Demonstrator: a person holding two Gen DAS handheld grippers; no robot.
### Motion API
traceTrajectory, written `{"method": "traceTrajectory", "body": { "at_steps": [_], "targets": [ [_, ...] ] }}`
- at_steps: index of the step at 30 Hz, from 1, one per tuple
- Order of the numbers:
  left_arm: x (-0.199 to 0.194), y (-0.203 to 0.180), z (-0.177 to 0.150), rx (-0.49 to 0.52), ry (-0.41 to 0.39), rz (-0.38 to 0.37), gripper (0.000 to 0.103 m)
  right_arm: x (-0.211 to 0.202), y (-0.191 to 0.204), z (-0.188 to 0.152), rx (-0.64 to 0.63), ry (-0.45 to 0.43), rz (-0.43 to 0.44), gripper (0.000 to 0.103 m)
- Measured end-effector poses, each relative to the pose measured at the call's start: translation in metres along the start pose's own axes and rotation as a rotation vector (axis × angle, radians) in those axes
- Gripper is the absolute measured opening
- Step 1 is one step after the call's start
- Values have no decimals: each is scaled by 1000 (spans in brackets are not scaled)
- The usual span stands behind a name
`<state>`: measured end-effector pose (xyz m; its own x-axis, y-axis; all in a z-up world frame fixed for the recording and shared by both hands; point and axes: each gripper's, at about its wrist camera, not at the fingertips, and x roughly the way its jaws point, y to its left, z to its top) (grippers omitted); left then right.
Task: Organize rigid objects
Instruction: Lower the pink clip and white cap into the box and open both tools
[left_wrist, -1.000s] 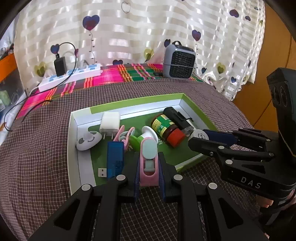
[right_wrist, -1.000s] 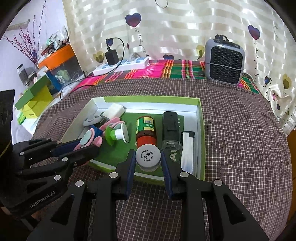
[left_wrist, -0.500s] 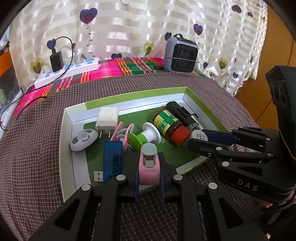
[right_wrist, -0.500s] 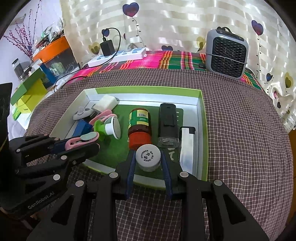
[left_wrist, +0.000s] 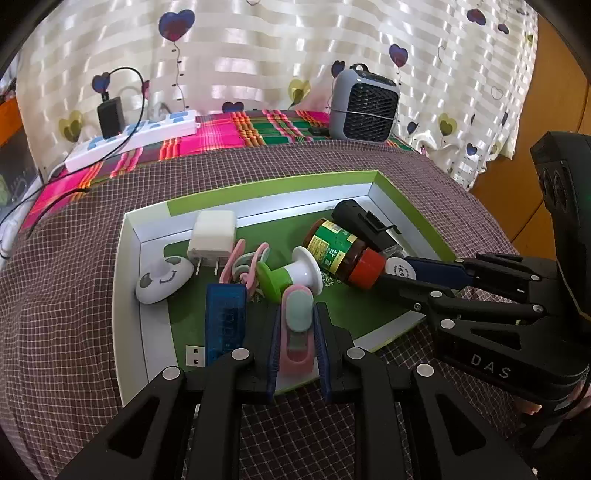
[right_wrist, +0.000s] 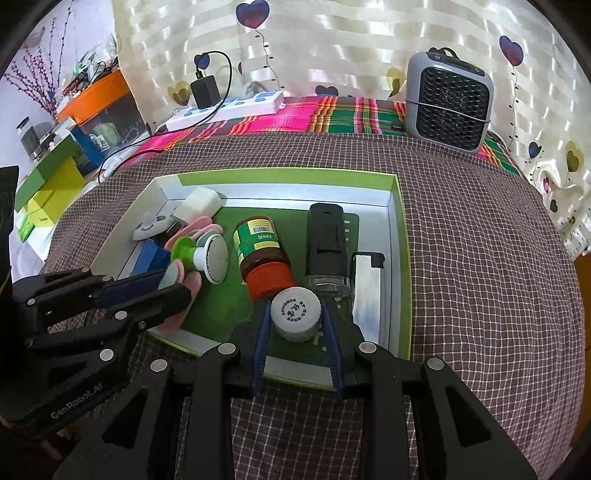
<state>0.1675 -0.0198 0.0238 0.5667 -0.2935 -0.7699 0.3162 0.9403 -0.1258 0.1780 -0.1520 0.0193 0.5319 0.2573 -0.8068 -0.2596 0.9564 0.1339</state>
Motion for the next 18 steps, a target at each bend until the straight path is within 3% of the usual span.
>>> {"method": "traceTrajectory", "body": {
  "at_steps": [15,18],
  "targets": [
    [0,0,0,-2,3,-2,18,1,0,1,11,0,4,29],
    [-1,-1,0,1,1,-1,23,1,-1,0,18,-2,5,30]
  ]
}}
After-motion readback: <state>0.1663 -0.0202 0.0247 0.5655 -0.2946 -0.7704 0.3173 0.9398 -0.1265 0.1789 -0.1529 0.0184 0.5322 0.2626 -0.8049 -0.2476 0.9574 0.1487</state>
